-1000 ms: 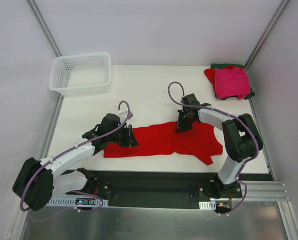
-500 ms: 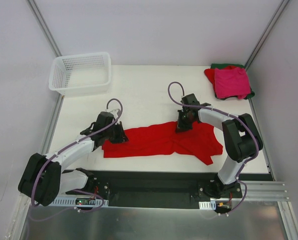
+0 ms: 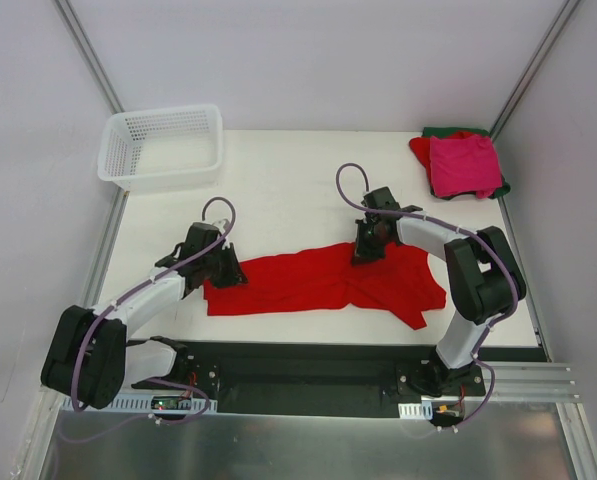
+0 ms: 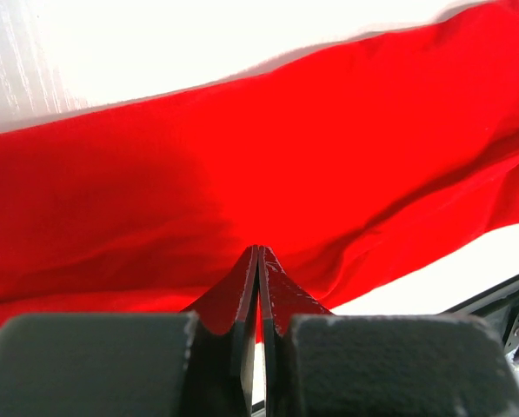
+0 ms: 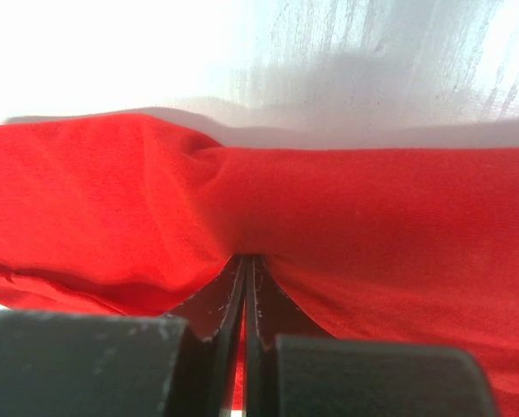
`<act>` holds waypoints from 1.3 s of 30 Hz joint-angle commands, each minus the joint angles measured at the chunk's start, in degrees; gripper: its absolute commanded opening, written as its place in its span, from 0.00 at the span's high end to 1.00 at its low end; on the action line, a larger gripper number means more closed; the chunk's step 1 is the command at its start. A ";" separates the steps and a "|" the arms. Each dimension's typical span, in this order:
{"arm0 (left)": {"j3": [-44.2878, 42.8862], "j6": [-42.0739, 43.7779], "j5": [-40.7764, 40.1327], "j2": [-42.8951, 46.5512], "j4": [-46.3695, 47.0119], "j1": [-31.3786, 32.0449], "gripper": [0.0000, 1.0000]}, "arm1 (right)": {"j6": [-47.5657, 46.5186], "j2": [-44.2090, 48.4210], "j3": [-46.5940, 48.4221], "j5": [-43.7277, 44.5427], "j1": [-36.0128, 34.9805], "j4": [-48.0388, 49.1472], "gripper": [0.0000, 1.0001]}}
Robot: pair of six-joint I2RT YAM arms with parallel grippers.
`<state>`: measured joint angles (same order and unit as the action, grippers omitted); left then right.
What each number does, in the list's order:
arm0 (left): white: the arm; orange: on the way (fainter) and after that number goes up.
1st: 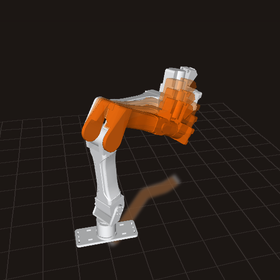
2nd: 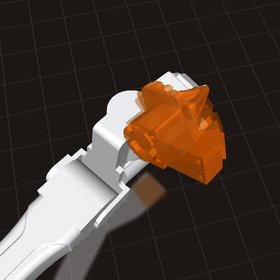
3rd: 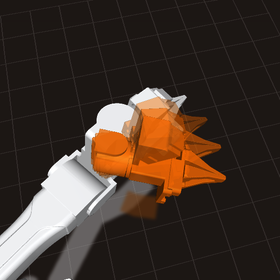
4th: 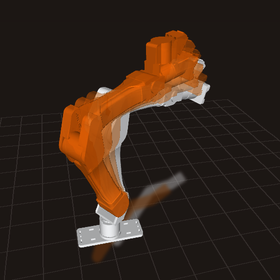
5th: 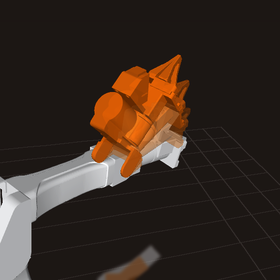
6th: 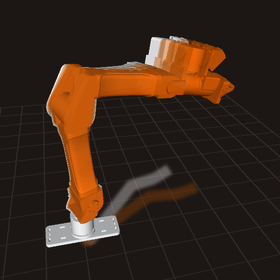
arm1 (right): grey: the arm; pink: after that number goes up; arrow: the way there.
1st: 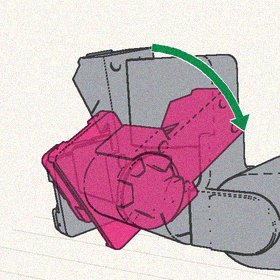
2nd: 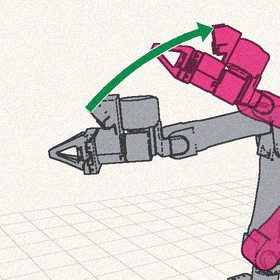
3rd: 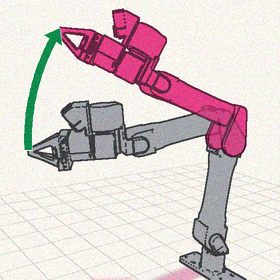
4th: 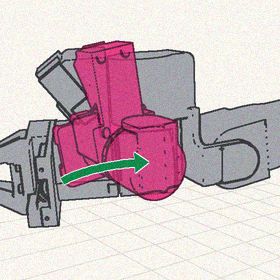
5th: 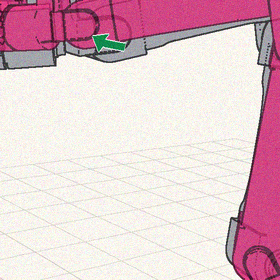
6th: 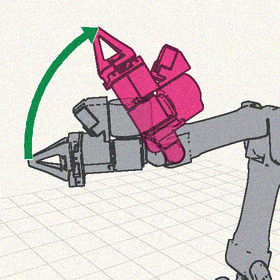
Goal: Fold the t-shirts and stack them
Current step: Fold the other side of the tshirt into a rectangle
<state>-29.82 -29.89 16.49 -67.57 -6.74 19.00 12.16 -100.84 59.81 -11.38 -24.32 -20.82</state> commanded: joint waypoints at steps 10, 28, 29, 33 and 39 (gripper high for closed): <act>-1.99 0.53 2.67 -3.97 -3.72 -0.64 1.00 | -1.00 -2.08 -0.05 1.36 -0.38 -0.28 0.99; -1.47 -2.63 6.71 6.74 -16.45 -0.64 1.00 | -1.09 -3.31 1.09 1.01 -0.38 -0.19 0.99; -1.29 -2.80 6.97 7.27 -16.98 -0.55 1.00 | -1.09 -3.40 1.27 0.92 -0.38 -0.36 0.99; 0.29 -4.38 8.47 9.65 -19.45 -0.55 1.00 | -1.26 -3.49 1.54 0.83 -0.38 -0.63 0.99; 0.04 -5.53 7.26 14.57 -20.07 -0.55 1.00 | -1.26 -3.58 1.80 0.74 -0.47 -0.63 0.99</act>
<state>-29.36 -33.82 23.99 -56.27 -24.71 19.00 11.97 -102.19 61.23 -12.40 -24.32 -20.84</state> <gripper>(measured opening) 0.003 0.013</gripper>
